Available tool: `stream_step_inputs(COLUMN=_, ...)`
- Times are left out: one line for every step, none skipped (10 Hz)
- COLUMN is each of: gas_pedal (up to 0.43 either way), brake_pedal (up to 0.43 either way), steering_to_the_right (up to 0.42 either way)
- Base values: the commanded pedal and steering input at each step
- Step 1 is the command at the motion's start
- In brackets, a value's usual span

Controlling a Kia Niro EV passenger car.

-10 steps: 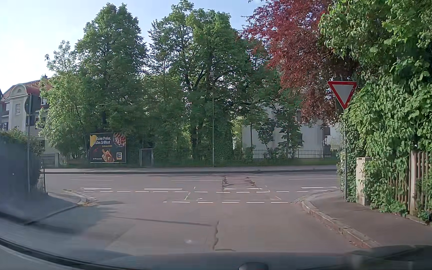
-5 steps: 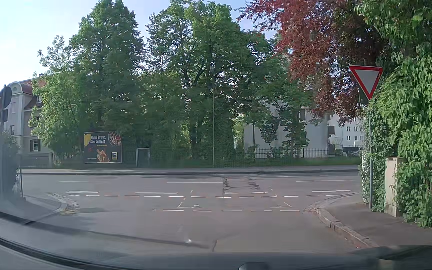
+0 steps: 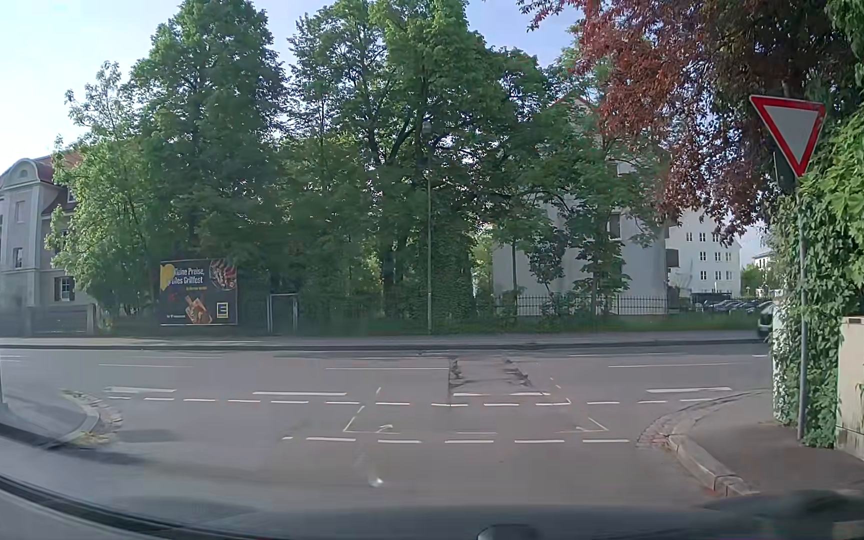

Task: Follow the waypoints while adhering to traffic rules and regulations

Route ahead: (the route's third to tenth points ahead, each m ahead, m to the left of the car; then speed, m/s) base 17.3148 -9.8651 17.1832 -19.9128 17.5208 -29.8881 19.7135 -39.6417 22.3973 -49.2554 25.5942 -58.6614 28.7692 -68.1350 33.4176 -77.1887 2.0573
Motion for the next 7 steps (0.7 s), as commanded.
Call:
stream_step_inputs(gas_pedal=0.000, brake_pedal=0.207, steering_to_the_right=-0.025)
stream_step_inputs(gas_pedal=0.000, brake_pedal=0.213, steering_to_the_right=-0.024)
stream_step_inputs(gas_pedal=0.000, brake_pedal=0.207, steering_to_the_right=-0.024)
stream_step_inputs(gas_pedal=0.000, brake_pedal=0.207, steering_to_the_right=-0.025)
stream_step_inputs(gas_pedal=0.000, brake_pedal=0.189, steering_to_the_right=-0.025)
stream_step_inputs(gas_pedal=0.000, brake_pedal=0.152, steering_to_the_right=-0.024)
stream_step_inputs(gas_pedal=0.000, brake_pedal=0.146, steering_to_the_right=-0.024)
